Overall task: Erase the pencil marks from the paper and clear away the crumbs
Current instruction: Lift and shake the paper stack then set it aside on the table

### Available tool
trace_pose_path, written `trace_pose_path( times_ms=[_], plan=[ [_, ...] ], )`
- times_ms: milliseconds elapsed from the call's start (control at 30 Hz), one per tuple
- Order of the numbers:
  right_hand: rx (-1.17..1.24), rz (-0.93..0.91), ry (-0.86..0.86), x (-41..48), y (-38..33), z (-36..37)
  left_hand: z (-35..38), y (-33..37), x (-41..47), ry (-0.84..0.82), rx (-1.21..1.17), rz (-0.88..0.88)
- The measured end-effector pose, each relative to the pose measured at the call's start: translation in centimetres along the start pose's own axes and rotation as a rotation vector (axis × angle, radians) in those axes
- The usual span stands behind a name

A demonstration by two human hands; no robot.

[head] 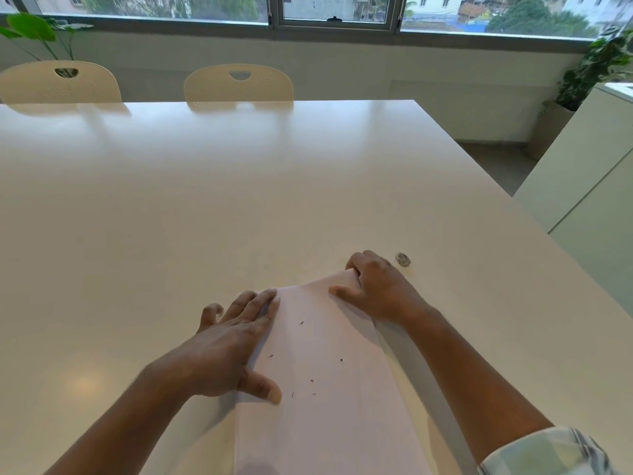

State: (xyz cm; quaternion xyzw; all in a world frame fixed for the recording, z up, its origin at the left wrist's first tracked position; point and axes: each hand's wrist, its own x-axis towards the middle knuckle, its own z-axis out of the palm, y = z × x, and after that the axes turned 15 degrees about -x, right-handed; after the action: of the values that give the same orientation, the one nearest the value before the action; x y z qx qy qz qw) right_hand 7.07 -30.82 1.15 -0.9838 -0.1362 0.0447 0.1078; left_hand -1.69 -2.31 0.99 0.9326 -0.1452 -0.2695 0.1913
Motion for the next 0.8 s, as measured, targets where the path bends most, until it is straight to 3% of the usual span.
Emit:
trace_pose_path(
  times_ms=[267,433,533,667,800],
  plan=[
    [0.259,0.052,-0.045,-1.2,-1.4,-0.3,0.0,0.0,0.0,0.004,-0.017,-0.007],
    [0.686,0.255,-0.037,-2.1,-1.2,0.2,-0.1,0.0,-0.1,0.004,-0.025,0.001],
    [0.781,0.375,-0.033,-3.2,-1.0,0.3,-0.1,0.1,-0.2,0.006,-0.026,-0.001],
    [0.843,0.425,-0.191,-6.2,-0.9,0.6,-0.1,0.2,-0.3,0.009,-0.023,-0.006],
    [1.102,0.408,-0.360,-10.2,-1.1,1.0,0.1,-0.1,-0.2,0.024,-0.026,0.010]
  ],
)
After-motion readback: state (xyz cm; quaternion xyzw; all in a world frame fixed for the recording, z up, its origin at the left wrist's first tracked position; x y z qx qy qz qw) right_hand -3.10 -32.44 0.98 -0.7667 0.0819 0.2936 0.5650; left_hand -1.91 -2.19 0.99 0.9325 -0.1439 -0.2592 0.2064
